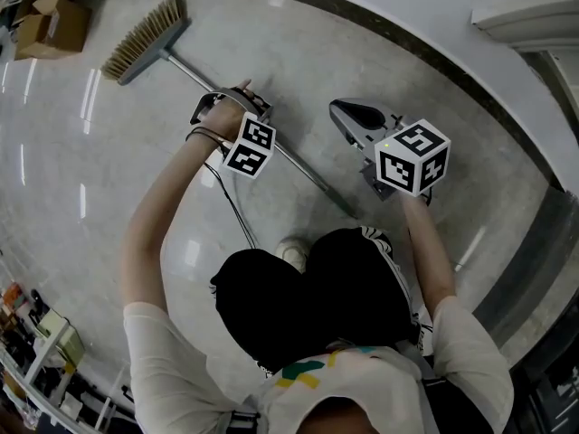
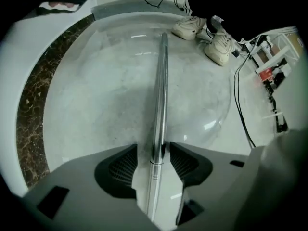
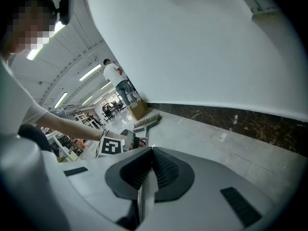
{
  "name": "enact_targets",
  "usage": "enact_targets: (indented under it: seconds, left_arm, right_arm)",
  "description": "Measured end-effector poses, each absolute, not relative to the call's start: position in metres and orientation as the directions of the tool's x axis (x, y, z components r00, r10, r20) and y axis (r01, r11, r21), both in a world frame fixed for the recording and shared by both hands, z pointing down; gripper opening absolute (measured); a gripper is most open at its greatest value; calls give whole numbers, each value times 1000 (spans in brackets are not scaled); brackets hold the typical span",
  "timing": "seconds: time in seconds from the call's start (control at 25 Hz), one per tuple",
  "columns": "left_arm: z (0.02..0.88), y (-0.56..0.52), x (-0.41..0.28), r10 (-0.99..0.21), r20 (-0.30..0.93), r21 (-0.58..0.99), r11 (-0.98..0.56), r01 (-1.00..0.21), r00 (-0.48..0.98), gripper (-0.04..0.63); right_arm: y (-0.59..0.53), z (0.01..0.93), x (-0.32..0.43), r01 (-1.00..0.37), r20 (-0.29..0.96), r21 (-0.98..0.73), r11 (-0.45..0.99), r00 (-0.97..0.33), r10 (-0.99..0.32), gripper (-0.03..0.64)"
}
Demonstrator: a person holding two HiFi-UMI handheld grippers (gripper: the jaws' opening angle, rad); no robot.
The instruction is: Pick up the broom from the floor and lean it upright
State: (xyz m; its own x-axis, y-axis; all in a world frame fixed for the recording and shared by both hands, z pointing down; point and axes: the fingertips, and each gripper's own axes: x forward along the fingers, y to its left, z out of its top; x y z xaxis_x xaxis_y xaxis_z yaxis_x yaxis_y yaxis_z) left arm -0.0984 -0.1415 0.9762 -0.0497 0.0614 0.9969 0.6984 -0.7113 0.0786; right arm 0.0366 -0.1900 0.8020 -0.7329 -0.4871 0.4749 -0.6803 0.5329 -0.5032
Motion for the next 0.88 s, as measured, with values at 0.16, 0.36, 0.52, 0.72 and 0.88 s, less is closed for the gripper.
enact_targets:
  seconds: [0.16,0.36,0.52,0.72,0.88]
  left_arm:
    - [976,-141,-97,75,996,85,-704,705,-46,204]
    - [975,-149,-91,91,996,60,-749,660,12,118]
    - [961,-164,-76,66,993,-5,-789,614,94,117]
    - [903,-209,-43,24,968,-91,-893,441,249,117]
    - [836,-277,-13,-98,916,-207,-946,250,389,115]
  right_arm:
    - [-194,801,52,-695,460,-528,488,-718,-523,12]
    - [-194,791,59,-700,456,-524,484,-711,-535,12]
    - [-197,762,69,-701,422,-516,493,-709,-566,12]
    - [-209,693,97,-758,392,-411,506,-648,-653,12]
    - [-229,610,122,-783,287,-299,545,-618,-732,12]
